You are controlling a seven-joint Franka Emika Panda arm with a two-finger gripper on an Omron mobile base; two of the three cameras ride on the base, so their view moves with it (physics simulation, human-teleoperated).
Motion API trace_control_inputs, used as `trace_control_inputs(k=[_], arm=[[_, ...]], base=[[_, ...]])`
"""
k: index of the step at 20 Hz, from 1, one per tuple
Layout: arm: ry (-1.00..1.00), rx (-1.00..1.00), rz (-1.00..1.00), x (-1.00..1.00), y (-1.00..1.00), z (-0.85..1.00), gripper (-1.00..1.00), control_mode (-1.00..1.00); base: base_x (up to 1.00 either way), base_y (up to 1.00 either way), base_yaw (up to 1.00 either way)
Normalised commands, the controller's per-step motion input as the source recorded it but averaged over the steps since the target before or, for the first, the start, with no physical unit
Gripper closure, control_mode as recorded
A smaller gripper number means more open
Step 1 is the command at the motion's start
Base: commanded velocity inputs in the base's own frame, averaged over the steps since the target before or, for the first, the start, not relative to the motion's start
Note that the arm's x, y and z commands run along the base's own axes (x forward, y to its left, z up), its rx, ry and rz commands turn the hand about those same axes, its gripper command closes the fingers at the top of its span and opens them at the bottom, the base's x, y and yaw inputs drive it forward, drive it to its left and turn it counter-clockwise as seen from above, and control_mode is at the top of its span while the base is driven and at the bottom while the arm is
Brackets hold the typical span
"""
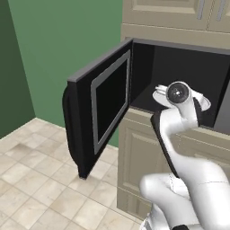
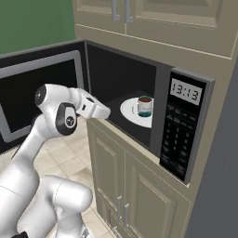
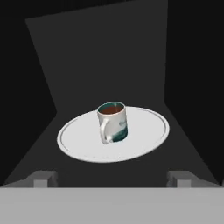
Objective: Place the microwavable item in the microwave. Then, close the microwave door and press the start button.
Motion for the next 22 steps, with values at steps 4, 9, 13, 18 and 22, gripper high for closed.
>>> trace_control_inputs(k=[4, 9, 13, 18, 22], arm=[[-0.03, -0.1, 0.1, -1.0, 0.74, -0.06, -1.0, -1.0], [-0.03, -0.09, 0.2, -1.0, 0.41, 0.0, -1.0, -1.0], [-0.02, -0.1, 0.27, -1.0, 0.26, 0.41, -1.0, -1.0], [0.0, -0.09, 0.24, -1.0, 0.35, 0.4, -1.0, -1.0], [0.0, -0.13, 0.24, -1.0, 0.54, -0.08, -1.0, -1.0]], base=[[0.0, 0.0, 0.0], [0.0, 0.0, 0.0], [0.0, 0.0, 0.0], [0.0, 0.0, 0.0], [0.0, 0.0, 0.0]])
